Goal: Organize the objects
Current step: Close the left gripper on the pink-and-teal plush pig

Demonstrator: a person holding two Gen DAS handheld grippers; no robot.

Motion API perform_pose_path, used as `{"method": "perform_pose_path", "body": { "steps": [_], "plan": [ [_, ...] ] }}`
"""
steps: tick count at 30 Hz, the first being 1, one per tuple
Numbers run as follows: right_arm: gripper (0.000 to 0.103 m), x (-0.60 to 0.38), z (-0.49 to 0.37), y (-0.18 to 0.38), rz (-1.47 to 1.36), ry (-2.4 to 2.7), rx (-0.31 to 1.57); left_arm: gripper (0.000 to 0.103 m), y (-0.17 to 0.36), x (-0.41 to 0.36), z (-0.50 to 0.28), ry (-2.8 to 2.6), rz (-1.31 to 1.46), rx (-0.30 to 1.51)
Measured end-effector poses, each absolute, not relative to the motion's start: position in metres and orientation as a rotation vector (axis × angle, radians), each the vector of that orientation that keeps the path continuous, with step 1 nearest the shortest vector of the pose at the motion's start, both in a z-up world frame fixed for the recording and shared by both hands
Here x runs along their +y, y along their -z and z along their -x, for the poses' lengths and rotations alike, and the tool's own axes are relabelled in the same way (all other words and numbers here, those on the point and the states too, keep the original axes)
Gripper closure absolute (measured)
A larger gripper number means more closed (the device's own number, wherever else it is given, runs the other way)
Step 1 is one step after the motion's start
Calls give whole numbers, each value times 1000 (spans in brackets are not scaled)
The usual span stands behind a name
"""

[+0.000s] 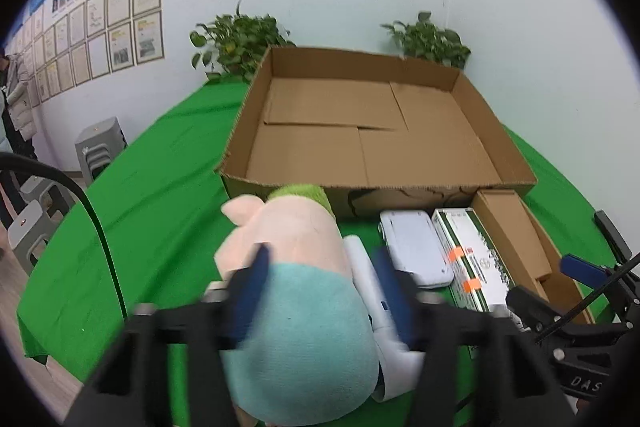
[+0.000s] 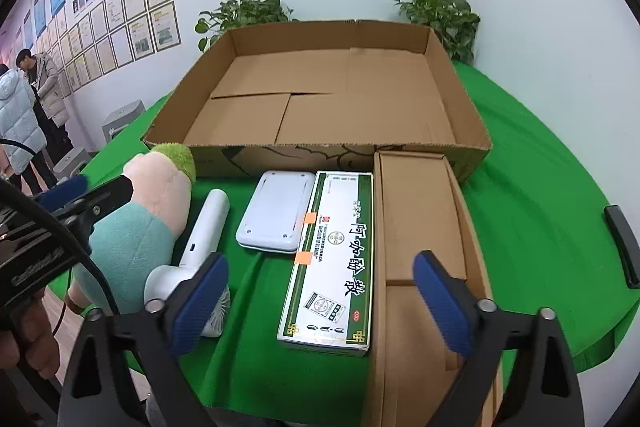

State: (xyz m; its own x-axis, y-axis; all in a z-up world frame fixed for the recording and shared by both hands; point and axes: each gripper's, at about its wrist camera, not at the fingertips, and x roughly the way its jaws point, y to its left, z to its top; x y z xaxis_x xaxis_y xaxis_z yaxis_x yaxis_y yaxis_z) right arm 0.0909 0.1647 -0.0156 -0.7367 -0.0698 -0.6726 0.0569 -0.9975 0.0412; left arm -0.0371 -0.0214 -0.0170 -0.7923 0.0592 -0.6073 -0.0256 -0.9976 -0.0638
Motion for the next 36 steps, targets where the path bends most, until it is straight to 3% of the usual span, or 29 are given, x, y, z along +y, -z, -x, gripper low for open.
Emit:
{"method": "perform_pose_path", "body": {
  "steps": [1,2,4,6,8,9,10,11,12,13,14,17,25,36],
  "plan": [
    [32,165,-89,17,-1122,2860,-23,95,19,-22,39,-2920,1009,-88],
    [41,164,-87,19,-1134,2856,-17,97,19,-21,39,-2920,1009,-94],
    [83,163,-82,24,-1167,2851,15,96,17,-20,38,-2933,965,-96],
    [94,163,-79,28,-1190,2832,32,96,12,-19,37,-2929,919,-100],
    [94,165,-78,29,-1197,2826,29,77,9,-18,40,-2925,921,-108],
    [94,166,-77,29,-1200,2823,23,34,8,-15,43,-2917,942,-96],
    [90,168,-74,28,-1204,2823,11,3,8,-14,44,-2923,943,-89],
    [83,169,-72,28,-1211,2829,4,1,8,-14,43,-2949,916,-87],
    [51,170,-69,28,-1222,2837,0,1,6,-14,40,-2993,854,-72],
    [12,172,-67,28,-1225,2843,-14,1,5,-13,39,-3018,841,-51],
    [2,175,-65,28,-1214,2847,-41,1,3,-12,41,-3040,842,-28],
    [1,181,-62,26,-1185,2886,-58,1,6,-13,50,-3067,910,-3],
    [1,185,-46,35,-1238,2849,-84,1,11,-26,60,-2985,985,-166],
    [1,186,-43,36,-1239,2832,-101,1,18,-16,65,-2931,1025,-133]
  ]
}}
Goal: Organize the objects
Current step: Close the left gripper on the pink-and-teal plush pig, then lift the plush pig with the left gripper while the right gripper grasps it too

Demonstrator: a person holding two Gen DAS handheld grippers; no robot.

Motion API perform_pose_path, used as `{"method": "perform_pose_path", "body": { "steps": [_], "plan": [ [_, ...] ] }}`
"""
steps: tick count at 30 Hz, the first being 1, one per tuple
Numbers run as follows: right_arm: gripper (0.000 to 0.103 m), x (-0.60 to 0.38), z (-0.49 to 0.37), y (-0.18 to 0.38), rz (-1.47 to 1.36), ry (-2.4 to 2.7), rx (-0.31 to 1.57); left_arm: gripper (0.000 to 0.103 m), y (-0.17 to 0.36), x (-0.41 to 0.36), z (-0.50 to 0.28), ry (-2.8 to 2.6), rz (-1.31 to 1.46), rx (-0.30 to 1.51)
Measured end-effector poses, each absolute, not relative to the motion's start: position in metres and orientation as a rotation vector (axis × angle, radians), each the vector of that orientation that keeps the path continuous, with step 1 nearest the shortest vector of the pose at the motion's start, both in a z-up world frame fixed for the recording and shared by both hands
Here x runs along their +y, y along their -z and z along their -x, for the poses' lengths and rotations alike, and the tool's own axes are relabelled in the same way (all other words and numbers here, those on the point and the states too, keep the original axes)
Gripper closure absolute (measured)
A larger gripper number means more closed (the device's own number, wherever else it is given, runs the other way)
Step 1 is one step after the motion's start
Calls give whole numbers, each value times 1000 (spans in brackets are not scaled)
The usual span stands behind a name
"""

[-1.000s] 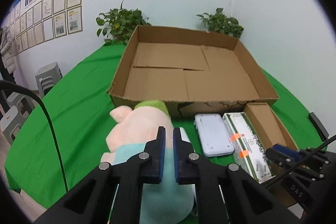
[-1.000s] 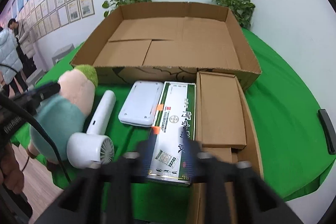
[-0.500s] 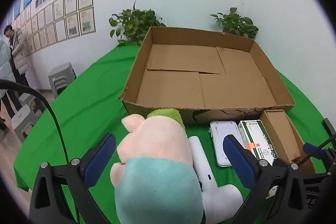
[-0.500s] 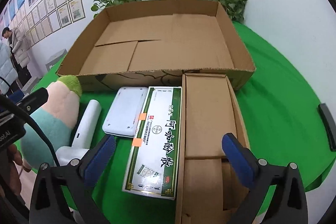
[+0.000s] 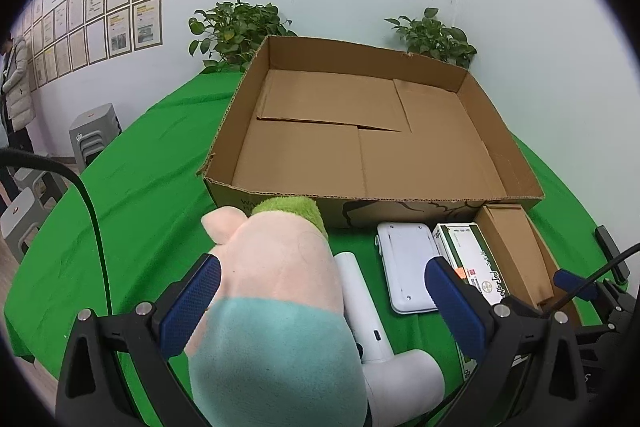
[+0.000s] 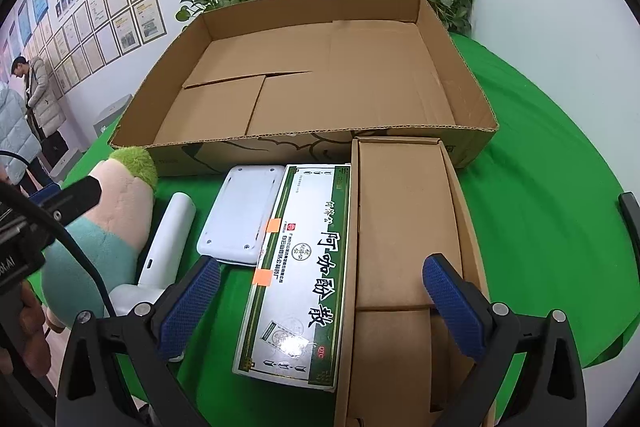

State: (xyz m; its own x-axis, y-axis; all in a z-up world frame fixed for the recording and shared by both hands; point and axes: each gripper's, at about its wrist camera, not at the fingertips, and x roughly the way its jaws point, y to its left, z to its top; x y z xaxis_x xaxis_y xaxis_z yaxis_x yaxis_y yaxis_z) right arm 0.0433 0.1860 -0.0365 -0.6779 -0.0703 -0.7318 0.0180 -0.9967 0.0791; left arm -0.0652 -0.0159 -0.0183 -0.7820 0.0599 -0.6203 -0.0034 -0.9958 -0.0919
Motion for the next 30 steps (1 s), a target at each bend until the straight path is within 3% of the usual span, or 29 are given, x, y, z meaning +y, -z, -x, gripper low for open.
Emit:
{"method": "perform_pose_path", "body": {
  "steps": [17,27,30],
  "plan": [
    [1,170,-62,23,-1167,2822,-16,1,12,-48,44,-2895,1052,-241],
    [1,149,-79,-16,-872,2611,178,1,59,-60,45,-2688,1254,-256],
    [1,136,-82,-31,-784,2475,225,9,72,-65,44,-2594,1263,-373]
  ]
}}
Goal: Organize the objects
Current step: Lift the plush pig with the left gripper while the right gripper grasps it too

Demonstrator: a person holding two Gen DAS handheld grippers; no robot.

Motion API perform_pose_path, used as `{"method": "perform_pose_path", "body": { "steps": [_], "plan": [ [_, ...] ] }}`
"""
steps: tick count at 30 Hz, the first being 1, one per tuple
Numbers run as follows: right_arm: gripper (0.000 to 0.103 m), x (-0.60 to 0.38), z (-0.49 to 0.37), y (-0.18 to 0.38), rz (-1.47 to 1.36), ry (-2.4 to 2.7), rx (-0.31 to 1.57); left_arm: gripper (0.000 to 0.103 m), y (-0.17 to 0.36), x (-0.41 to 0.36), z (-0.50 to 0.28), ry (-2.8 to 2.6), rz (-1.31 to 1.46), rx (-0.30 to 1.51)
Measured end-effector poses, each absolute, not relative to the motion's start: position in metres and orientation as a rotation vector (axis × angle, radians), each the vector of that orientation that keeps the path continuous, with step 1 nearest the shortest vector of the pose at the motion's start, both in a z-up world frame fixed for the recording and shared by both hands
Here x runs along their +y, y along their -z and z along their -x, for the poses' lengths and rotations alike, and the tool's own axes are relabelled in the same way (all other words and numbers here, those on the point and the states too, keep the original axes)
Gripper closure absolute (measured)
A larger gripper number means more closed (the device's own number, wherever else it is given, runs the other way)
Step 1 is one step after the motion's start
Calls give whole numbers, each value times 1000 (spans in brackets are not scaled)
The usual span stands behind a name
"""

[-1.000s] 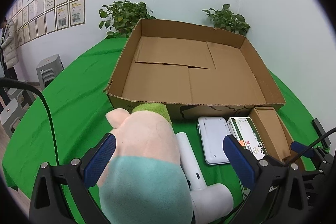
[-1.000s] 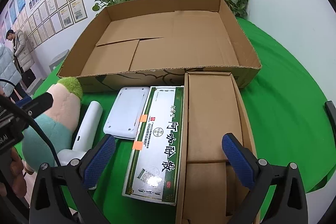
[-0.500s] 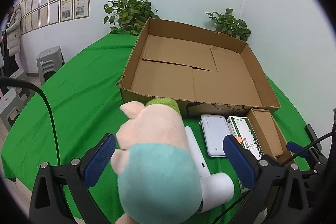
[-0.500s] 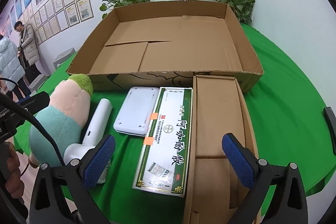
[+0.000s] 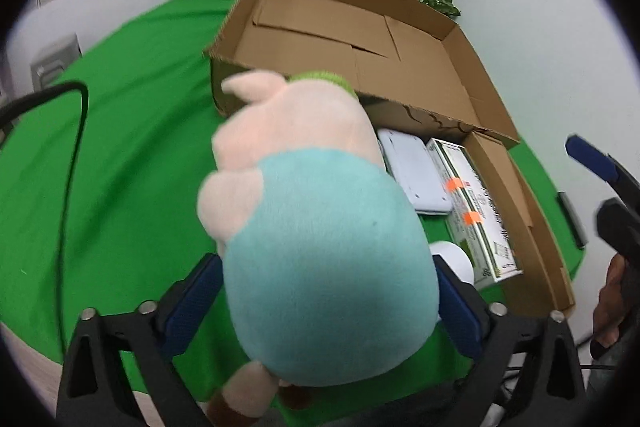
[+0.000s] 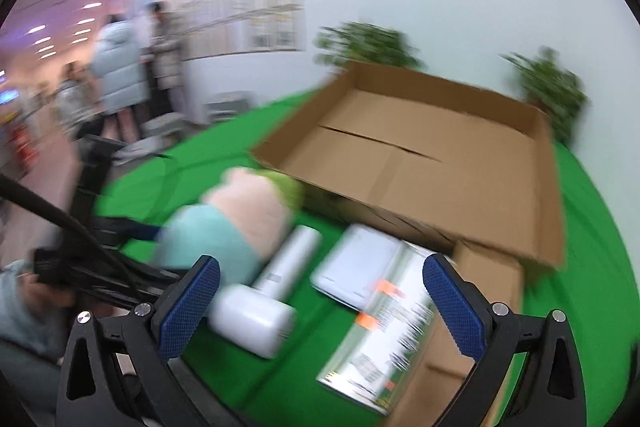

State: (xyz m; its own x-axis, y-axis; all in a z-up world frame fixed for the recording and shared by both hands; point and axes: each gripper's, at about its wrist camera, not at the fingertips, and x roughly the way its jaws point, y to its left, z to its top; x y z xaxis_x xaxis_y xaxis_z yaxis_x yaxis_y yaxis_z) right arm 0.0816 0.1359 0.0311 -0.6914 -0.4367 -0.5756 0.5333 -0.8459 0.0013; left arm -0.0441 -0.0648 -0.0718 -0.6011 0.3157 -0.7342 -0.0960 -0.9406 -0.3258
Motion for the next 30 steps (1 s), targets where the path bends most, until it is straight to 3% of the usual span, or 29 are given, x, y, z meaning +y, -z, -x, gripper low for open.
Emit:
{"method": "perform_pose_path", "body": {
  "steps": [5,10,17,24,30],
  "plan": [
    [1,99,-78,-51,-695,2279,258,22,71,-68,32,-2572,1221,-369],
    [1,59,-55,-49,-763,2036,108,32,65,-75,17,-2613,1194,-355],
    [1,9,4,3,-1057,1908,-156,34,61,-92,-11,-2669,1162,-365],
    [0,-27,14,31,-1245,1959,-115,34,60,-80,-13,-2699,1174,-273],
    [5,-16,27,55,-1344,1944,-255,35,60,-77,-12,-2710,1181,-250]
  ]
}}
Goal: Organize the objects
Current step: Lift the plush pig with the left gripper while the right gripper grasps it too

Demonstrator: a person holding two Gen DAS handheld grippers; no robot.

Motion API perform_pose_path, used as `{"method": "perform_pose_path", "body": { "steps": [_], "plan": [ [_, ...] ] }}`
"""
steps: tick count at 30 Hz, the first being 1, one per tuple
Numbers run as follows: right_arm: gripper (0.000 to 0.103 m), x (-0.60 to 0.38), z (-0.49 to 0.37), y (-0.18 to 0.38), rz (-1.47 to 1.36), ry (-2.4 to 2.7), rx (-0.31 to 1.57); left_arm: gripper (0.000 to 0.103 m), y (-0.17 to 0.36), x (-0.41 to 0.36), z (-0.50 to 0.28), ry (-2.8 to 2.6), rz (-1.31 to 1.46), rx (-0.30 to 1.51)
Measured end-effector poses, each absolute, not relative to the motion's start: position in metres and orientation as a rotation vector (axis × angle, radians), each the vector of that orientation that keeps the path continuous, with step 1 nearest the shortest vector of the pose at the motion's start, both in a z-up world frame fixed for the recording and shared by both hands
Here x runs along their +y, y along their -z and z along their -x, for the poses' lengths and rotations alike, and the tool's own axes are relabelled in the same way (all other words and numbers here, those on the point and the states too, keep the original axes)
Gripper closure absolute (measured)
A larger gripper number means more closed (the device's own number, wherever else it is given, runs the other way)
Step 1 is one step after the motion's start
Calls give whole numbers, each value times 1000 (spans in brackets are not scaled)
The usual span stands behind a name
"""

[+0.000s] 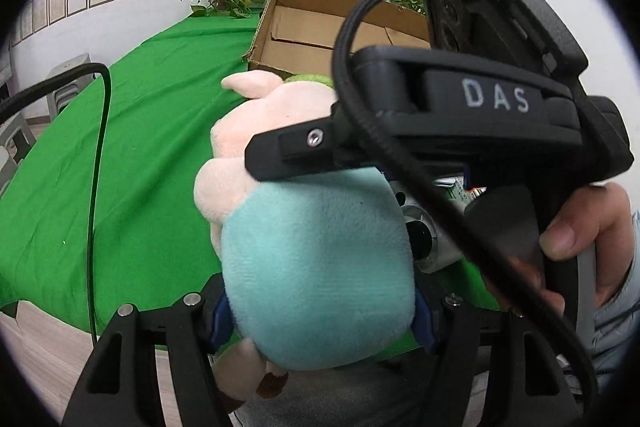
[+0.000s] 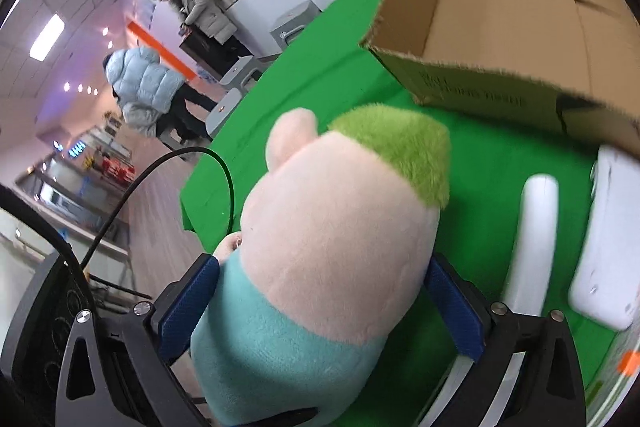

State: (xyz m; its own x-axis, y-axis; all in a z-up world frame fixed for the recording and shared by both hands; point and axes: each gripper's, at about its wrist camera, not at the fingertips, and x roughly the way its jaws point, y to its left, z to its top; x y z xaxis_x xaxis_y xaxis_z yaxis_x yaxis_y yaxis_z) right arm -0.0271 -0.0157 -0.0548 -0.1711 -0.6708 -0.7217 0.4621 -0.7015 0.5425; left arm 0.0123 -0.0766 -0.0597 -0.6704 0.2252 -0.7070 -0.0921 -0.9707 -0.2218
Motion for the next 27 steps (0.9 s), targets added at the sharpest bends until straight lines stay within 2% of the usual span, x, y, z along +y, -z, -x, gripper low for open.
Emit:
{"method": "perform_pose_path", "body": {
  "steps": [7,11,17,21,27],
  "plan": [
    [25,-25,36,66,-1316,1961,-303,38,52,-75,-11,-2718,1175,-222],
    [32,-19,28,56,-1261,2005,-309,38,40,-69,-10,-2726,1127,-196],
    [34,35,27,-11,-1072,2117,-370,38,-8,-47,14,-2762,889,-17],
    [36,63,30,-97,-857,2248,-274,38,-64,-33,41,-2811,602,88],
    [37,93,22,-198,-664,2391,-174,38,-106,-29,73,-2809,437,112]
  ]
}}
